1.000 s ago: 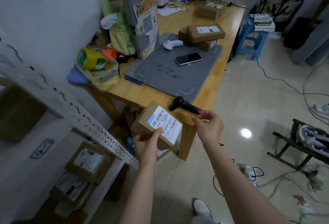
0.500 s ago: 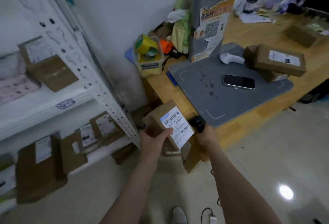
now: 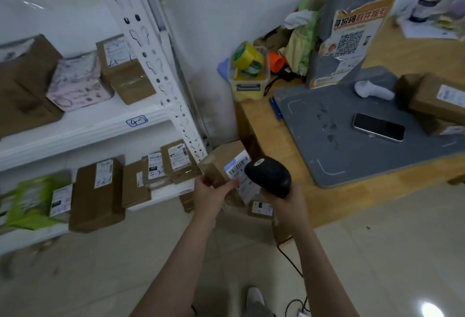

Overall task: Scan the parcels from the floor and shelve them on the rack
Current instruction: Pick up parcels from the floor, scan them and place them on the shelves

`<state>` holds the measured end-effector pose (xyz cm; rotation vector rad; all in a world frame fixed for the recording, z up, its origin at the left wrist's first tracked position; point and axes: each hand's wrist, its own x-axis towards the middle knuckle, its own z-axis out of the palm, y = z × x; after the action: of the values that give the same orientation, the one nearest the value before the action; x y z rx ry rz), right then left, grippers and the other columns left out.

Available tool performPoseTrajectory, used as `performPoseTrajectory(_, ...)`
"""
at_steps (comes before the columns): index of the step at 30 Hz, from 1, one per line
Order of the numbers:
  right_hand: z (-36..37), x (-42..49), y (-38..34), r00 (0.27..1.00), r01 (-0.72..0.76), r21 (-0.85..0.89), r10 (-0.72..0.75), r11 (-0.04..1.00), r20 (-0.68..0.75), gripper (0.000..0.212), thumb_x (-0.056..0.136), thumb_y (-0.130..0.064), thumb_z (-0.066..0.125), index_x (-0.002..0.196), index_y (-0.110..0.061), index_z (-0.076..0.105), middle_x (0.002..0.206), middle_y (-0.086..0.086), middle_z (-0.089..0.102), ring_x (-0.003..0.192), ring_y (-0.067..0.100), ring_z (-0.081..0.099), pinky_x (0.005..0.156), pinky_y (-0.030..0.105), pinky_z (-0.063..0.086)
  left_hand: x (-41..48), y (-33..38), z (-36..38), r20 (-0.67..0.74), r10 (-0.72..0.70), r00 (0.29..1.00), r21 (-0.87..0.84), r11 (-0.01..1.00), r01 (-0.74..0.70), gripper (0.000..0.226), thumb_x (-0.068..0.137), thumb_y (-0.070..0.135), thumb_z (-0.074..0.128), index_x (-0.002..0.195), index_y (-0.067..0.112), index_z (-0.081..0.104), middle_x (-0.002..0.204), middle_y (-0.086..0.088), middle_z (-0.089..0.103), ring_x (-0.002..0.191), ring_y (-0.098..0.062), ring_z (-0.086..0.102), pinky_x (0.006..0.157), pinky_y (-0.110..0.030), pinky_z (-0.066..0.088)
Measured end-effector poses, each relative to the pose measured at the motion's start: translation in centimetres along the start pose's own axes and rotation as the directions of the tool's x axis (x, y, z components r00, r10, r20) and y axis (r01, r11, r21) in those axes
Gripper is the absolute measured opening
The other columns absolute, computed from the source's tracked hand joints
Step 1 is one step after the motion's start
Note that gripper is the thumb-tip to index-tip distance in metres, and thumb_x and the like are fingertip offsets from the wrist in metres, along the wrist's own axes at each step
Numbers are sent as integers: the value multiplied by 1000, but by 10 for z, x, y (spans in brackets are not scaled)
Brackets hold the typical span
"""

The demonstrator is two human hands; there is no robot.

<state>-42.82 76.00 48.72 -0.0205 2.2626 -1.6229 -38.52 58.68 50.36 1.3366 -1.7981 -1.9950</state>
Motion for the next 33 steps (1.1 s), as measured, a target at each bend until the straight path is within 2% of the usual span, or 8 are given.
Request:
performPoseTrajectory(4,11,-15,-4,998,53,-79,-54,995,-19,22,83,-12,75,69,-24,61,58,-8,62,54,1,59,52,22,43,4,-13,5,18,22,1000,-26,999,-22,112,30,50,94,130,18,56,123,-2,68,110,-25,67,91,-50,59)
performPoseTrajectory(9,14,-17,-4,998,-8,-100,2,995,-61,16,83,-15,75,75,-21,63,73,-2,70,72,14,69,66,39,57,4,-11,6,35,9,999,-33,999,-8,108,37,46,95,133,16,55,124,-3,68,111,-22,67,94,-49,57)
performPoseTrajectory(12,14,-14,-2,998,-2,-141,-5,990,-56,16,83,-16,75,74,-21,62,71,-1,68,69,15,67,67,40,58,3,-10,5,31,4,1000,-1,1000,-4,91,58,34,95,137,16,53,128,-2,64,116,-23,63,99,-50,54)
performPoseTrajectory(15,15,-12,0,998,-8,-176,-4,984,-69,18,84,-18,74,73,-22,61,70,-2,68,68,14,67,67,38,57,5,-12,7,21,-5,1000,-1,1000,5,96,53,39,95,136,16,53,128,-3,65,116,-23,64,98,-52,54)
performPoseTrajectory(21,17,-13,1,997,-1,-196,-15,981,-79,20,84,-17,74,71,-21,60,69,1,68,68,17,68,65,39,57,8,-15,9,-7,-15,1000,37,999,15,80,71,23,90,138,15,49,131,-4,63,119,-24,62,99,-51,54)
performPoseTrajectory(24,18,-13,3,997,-18,-177,4,984,-83,18,84,-16,74,73,-20,60,72,2,69,70,18,68,66,37,56,6,-15,7,-1,-11,1000,31,999,11,87,65,31,93,138,14,49,131,-3,63,118,-24,63,98,-50,55)
performPoseTrajectory(27,19,-12,4,995,-46,-104,36,994,-97,13,83,-14,74,79,-19,63,76,0,70,72,16,68,65,34,56,6,-16,5,-3,-21,1000,8,1000,21,106,41,48,95,133,15,54,125,-3,67,112,-22,67,92,-48,59)
performPoseTrajectory(33,6,11,17,972,-103,-118,74,988,-225,13,82,-6,69,80,-16,60,71,1,63,68,20,63,56,27,44,5,-21,-2,-35,-25,999,-12,1000,25,56,72,20,89,122,13,65,118,-1,72,107,-19,69,91,-47,59)
